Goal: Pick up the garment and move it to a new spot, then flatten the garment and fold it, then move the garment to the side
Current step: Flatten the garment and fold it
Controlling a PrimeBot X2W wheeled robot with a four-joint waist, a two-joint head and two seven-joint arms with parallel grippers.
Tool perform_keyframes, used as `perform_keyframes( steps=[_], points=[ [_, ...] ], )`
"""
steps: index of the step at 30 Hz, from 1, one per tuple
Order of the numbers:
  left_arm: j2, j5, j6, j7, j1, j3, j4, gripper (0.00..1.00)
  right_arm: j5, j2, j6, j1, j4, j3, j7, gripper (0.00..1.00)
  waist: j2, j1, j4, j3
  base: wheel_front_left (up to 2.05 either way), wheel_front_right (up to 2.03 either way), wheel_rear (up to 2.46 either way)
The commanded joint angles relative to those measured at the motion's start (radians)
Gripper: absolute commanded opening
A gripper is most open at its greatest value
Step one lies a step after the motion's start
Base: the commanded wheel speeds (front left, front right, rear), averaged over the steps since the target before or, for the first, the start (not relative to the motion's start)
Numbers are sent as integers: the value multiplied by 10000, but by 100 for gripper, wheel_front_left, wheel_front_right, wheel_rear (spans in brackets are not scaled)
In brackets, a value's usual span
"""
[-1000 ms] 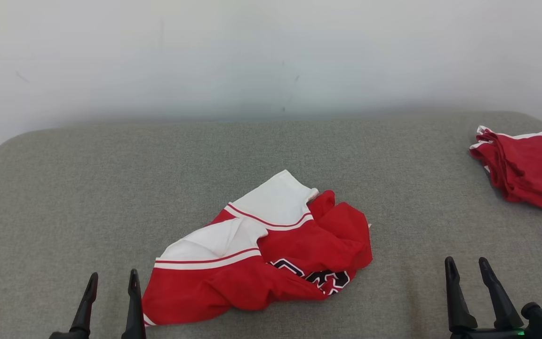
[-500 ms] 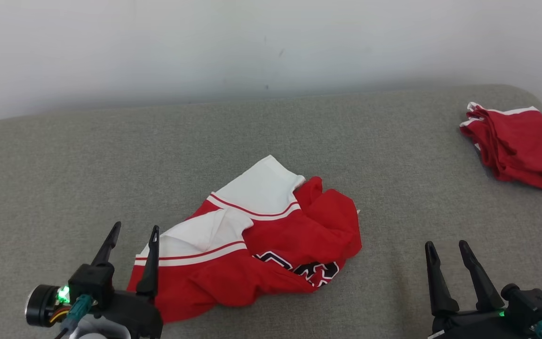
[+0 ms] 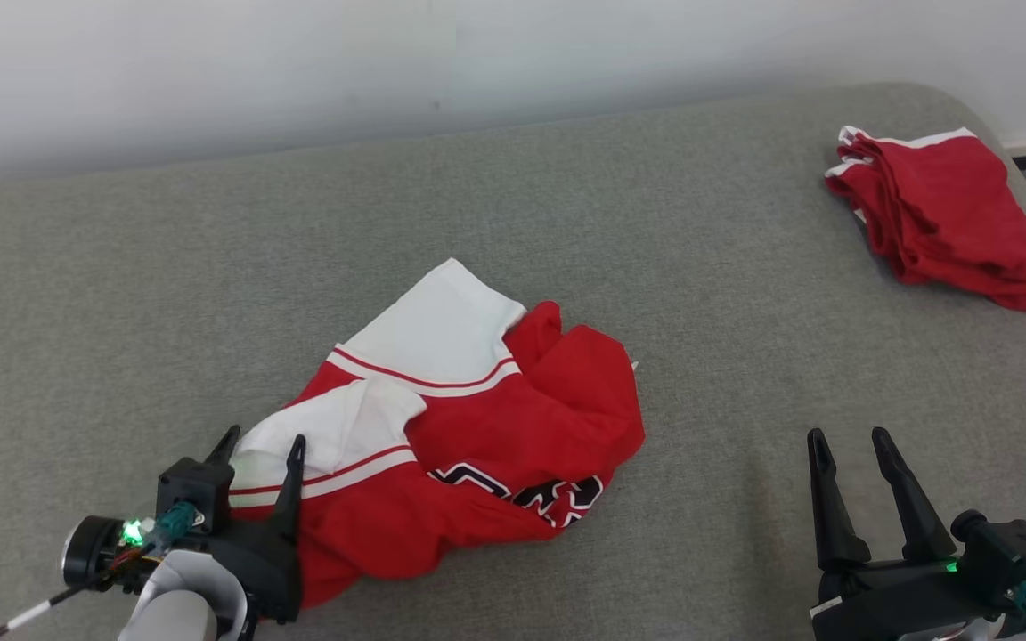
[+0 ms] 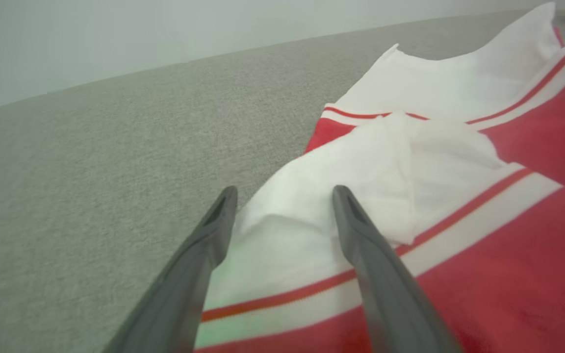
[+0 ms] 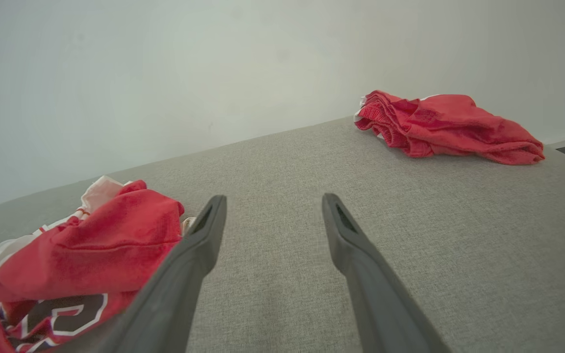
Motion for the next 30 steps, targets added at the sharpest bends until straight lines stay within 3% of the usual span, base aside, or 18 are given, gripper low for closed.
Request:
perform_keyframes(
  steps=[1, 3, 4, 5, 13, 21, 30],
  points=[
    [20, -59, -5, 37, -120, -19, 65, 100, 31, -30, -25, -117, -9, -23, -2, 100, -1, -1, -96, 86, 0, 0, 0],
    [27, -187, -7, 222, -262, -199, 478, 100, 24, -28, -25, -127, 4, -30, -3, 100, -1, -1, -129, 84, 0, 0, 0],
    [50, -287, -6, 235, -374, -223, 627, 86, 19, -26, -25, -127, 0, -44, -3, 100, -1, -1, -139, 81, 0, 0, 0],
    [58, -360, -6, 310, -447, -303, 800, 0, 7, -15, -25, -128, -17, -67, -3, 100, -1, -1, -146, 72, 0, 0, 0],
    [198, -517, 6, -143, -1079, -493, 1220, 0, -72, 62, -25, -86, -84, -160, -3, 100, -1, -1, -89, -82, 0, 0, 0],
    [150, -496, 91, -426, -1818, -393, 351, 0, -114, 150, -25, 58, -50, -218, -4, 100, -1, -1, 232, -312, 0, 0, 0],
    [-236, -251, 112, -445, 203, -701, -1810, 0, -110, 209, -25, 286, 19, -152, -4, 100, -1, -1, 870, -573, 0, 0, 0]
  ],
)
